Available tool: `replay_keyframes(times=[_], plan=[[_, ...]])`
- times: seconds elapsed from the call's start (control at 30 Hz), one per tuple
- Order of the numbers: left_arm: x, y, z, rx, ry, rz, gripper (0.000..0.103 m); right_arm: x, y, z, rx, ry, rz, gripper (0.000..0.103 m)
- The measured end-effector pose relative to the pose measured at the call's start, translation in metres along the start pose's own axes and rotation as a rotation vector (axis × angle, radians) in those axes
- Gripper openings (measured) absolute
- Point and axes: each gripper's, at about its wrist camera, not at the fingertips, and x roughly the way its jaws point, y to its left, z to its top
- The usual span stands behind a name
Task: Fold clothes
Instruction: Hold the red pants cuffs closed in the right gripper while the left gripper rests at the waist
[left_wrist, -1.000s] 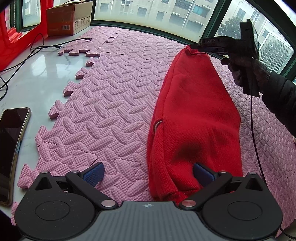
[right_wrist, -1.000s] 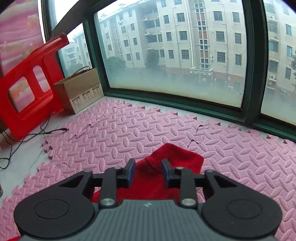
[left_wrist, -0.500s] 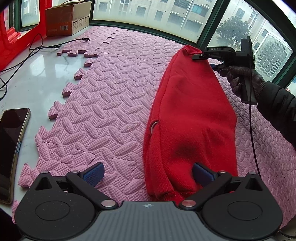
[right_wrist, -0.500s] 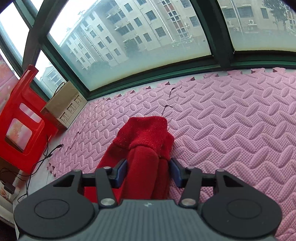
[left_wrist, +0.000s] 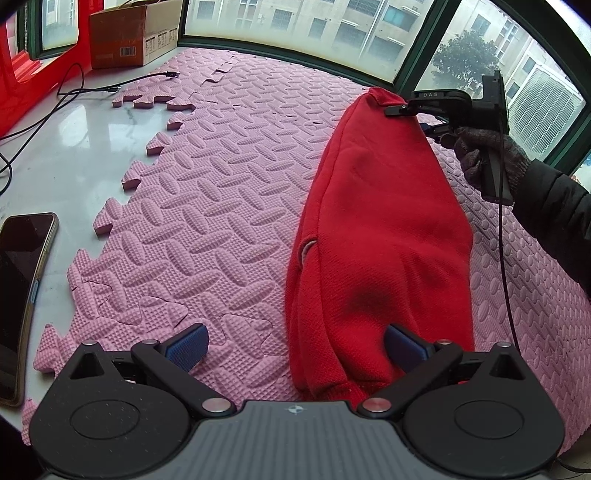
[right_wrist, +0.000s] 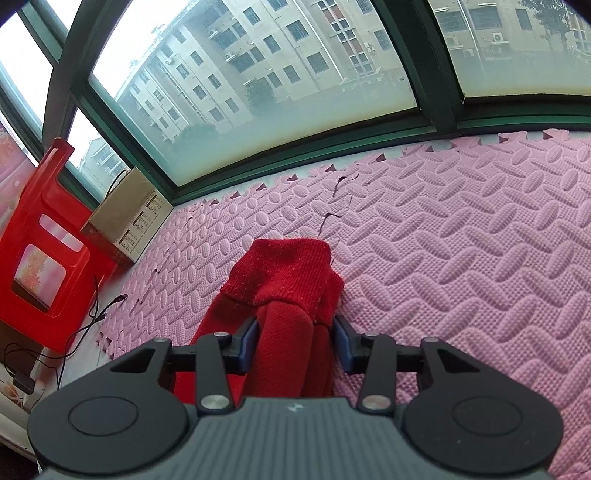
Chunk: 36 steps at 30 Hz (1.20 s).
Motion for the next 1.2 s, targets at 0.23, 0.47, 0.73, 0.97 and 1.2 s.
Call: replay_keyframes(times=[0.23, 0.47, 0.73, 0.97, 1.2], plan=[[-0.001, 0.002, -0.002, -0.005, -0.002, -0.001, 0.103, -0.003, 0.018, 0.0, -0.105, -0.031, -0.093, 0.051], [0.0, 0.003, -0.002, -0.009, 0.002, -0.009, 0.103, -0.032, 0.05, 0.009, -0.27, -0.152, -0.133, 0.043], [0.0, 0.004, -0.003, -0.013, 0.0, -0.012, 0.103, 0.01, 0.053, 0.0, -0.333, -0.028, -0.225, 0.04], [-0.001, 0.005, -0.003, -0.012, -0.001, -0.014, 0.103, 0.001, 0.063, 0.001, -0.374, -0.047, -0.219, 0.04], [0.0, 0.004, -0.003, -0.011, -0.001, -0.014, 0.103, 0.008, 0.087, 0.0, -0.451, -0.042, -0.199, 0.04]])
